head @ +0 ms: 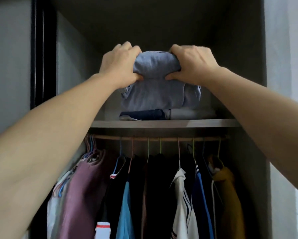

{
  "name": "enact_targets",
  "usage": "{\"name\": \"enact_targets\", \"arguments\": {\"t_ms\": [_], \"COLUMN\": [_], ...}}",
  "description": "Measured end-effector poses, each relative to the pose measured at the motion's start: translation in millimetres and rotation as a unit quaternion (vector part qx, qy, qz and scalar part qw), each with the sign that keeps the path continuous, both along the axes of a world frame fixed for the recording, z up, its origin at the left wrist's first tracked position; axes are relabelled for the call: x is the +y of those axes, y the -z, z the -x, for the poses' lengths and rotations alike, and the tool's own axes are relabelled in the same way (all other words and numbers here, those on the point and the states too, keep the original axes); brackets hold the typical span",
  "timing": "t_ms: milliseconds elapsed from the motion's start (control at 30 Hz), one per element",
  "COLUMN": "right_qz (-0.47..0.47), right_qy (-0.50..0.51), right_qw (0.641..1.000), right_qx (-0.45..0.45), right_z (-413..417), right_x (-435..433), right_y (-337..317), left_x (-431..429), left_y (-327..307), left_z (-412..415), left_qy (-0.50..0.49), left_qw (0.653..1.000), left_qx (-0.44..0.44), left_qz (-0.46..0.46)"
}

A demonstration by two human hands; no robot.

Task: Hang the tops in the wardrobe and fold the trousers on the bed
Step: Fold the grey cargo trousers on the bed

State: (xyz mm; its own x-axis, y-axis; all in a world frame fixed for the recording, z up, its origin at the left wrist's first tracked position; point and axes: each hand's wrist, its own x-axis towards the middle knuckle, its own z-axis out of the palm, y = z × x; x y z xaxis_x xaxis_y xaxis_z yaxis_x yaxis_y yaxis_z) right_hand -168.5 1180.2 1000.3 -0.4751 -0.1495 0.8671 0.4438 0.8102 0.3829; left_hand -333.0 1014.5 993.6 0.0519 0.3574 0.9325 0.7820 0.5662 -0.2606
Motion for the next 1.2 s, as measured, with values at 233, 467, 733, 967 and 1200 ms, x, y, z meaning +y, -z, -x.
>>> {"name": "enact_targets", "arguments": {"t_ms": [233, 467, 733, 967, 1200], "right_qz": [-0.007, -0.005, -0.097, 0.158, 0.349], "right_qy": [0.045, 0.173, 0.273, 0.252, 0.198], "right_qw": [0.999, 0.985, 0.957, 0.945, 0.893], "right_qx": [0.021, -0.004, 0.026, -0.133, -0.206], "right_z": [61, 91, 103, 103, 106], "right_x": [73, 142, 223, 299, 328], "right_y": [-4, -11, -48, -1, 7], "left_x": [78, 178, 285, 352, 370], "left_y": [-3, -20, -53, -14, -6], "left_z": [61, 117, 123, 132, 134], "left_qy": [0.005, 0.067, 0.052, 0.083, 0.122], "left_qw": [0.998, 0.995, 0.995, 0.95, 0.909], "left_qx": [0.062, 0.065, 0.079, -0.058, -0.123], "left_qz": [-0.007, 0.043, 0.005, 0.297, 0.378]}}
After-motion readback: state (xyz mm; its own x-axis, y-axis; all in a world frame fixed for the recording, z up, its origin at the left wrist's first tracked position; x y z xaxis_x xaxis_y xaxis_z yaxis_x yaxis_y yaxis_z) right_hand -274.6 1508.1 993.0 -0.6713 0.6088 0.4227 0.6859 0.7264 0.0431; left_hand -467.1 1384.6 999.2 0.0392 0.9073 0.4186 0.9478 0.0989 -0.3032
